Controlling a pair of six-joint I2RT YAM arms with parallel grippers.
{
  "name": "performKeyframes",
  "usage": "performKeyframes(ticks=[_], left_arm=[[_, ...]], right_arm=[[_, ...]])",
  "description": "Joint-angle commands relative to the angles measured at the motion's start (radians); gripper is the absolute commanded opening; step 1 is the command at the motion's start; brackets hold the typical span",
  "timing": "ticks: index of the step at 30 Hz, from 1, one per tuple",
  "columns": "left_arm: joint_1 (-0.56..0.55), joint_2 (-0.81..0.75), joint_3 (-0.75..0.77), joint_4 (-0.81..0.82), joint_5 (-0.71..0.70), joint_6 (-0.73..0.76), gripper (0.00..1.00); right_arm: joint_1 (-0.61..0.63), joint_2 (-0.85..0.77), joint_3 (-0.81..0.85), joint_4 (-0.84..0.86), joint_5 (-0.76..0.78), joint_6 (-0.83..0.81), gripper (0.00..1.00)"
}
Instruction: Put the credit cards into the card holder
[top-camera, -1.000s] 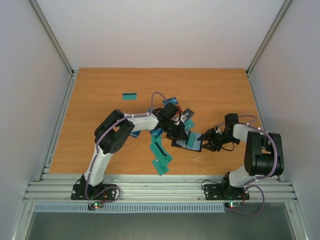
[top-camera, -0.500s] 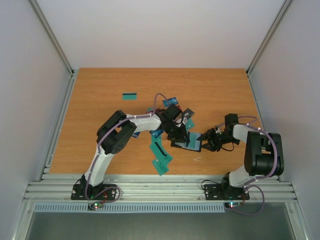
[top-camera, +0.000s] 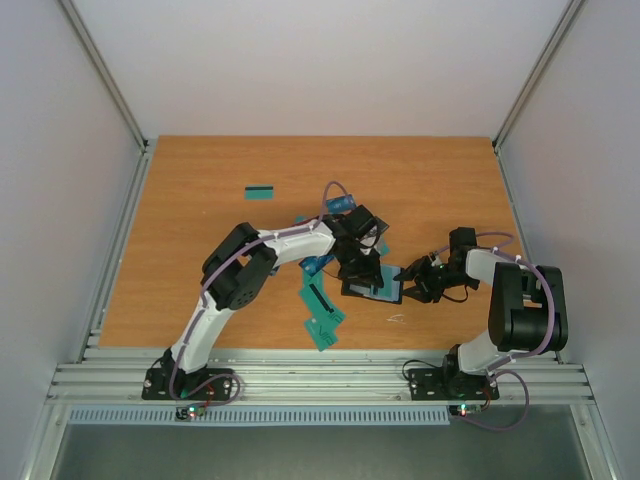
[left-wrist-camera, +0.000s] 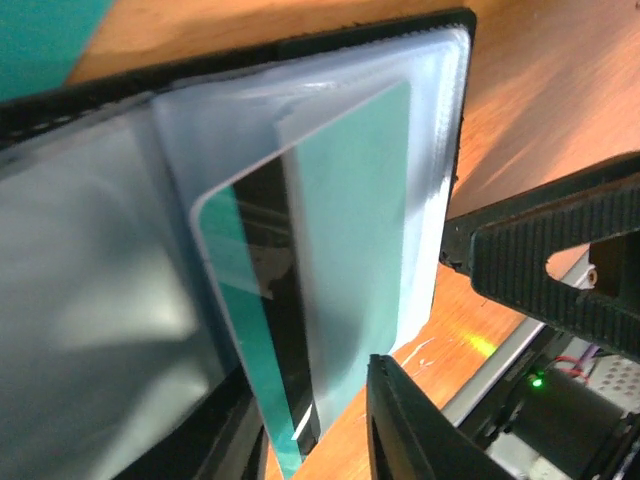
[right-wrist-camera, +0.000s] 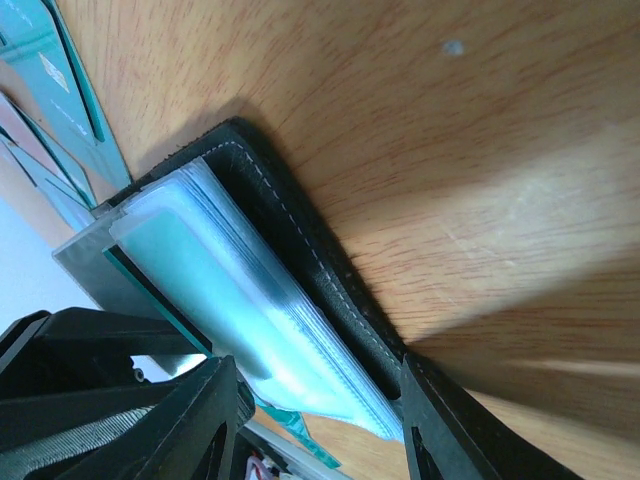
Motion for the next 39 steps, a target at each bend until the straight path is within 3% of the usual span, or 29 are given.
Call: performKeyframes(ticks=[1, 9, 22, 33, 39], left_arm=[[-0.026, 0.045, 0.093, -0.151, -0.057, 0.074, 0.30], [-0.035, 0.071, 0.195, -0.294, -0.140, 0.144, 0.45], [-0.050, 0.226, 0.424, -0.442, -0.171, 0.228, 0.43], [-0.083, 0.253, 0.507, -0.485, -0.181, 0.294, 0.43], [-0.087, 0.227, 0.504, -0.490, -0.163, 0.323, 0.44]], right_arm=[[0.005, 0.007, -0.021, 0.025, 0.016, 0.012, 0.47], [0.005, 0.002, -0.034, 0.034, 0.011, 0.022, 0.47], [0.005, 0.034, -0.018, 0.045, 0.009, 0.016, 0.47], [0.005, 0.073, 0.020, 0.054, 0.003, 0.010, 0.46], [0.005, 0.048, 0.067, -0.047, 0.073, -0.053, 0.47]])
